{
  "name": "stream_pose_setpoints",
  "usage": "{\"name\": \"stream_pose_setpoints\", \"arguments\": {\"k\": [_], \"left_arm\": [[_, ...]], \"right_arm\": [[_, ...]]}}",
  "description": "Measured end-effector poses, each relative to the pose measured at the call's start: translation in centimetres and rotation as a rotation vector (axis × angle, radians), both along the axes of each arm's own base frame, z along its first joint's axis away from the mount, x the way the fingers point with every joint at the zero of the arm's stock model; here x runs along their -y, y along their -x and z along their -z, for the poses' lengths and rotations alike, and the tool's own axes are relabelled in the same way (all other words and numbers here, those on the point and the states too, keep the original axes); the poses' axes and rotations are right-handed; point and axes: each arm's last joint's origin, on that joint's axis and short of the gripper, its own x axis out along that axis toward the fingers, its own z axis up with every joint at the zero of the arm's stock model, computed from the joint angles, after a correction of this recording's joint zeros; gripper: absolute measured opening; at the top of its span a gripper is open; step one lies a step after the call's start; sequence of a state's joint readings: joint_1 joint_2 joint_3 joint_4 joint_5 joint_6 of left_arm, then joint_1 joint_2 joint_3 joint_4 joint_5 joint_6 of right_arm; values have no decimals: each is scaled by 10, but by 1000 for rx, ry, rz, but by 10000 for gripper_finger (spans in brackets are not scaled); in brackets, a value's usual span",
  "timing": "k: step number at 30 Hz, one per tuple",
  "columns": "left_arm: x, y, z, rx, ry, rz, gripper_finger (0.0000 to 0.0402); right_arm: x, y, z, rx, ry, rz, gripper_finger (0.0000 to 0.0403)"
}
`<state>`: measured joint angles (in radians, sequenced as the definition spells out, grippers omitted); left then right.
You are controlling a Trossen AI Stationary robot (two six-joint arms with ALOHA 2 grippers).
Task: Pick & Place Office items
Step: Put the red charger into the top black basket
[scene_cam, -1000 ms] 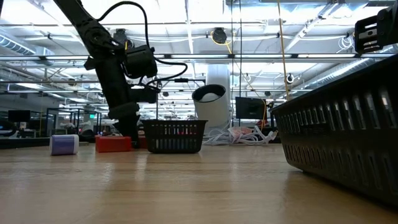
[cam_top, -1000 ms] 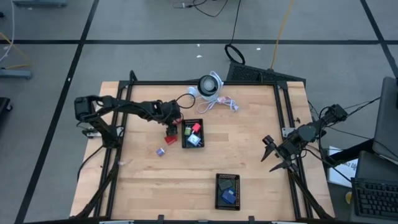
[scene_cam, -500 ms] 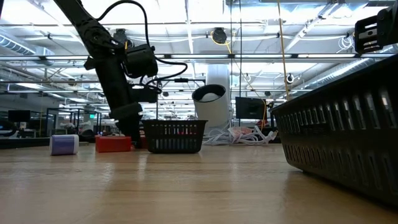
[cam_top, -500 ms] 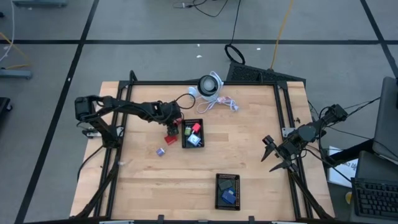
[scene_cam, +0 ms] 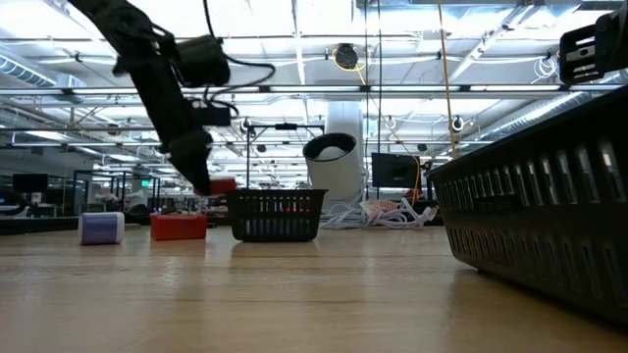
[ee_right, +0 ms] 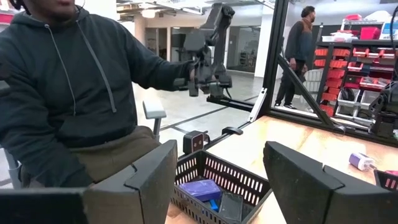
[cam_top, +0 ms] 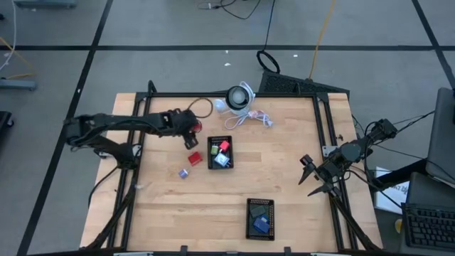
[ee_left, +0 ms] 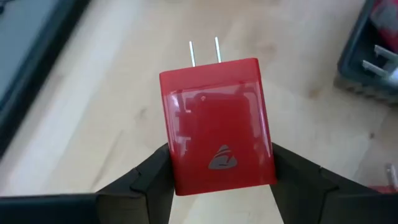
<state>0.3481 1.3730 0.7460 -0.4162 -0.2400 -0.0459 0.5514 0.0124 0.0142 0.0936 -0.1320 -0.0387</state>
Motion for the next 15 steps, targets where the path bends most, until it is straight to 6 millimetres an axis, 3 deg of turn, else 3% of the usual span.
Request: {"name": "stream_pose_setpoints", "arguments": {"k": [6,15], "left_arm": [[14,9,-32,184,43,-5,215],[59,-10,-53,405,51,227,215]], "right_arm": [[0,0,0,0,0,0,232],[0,0,0,0,0,-1,228]]}}
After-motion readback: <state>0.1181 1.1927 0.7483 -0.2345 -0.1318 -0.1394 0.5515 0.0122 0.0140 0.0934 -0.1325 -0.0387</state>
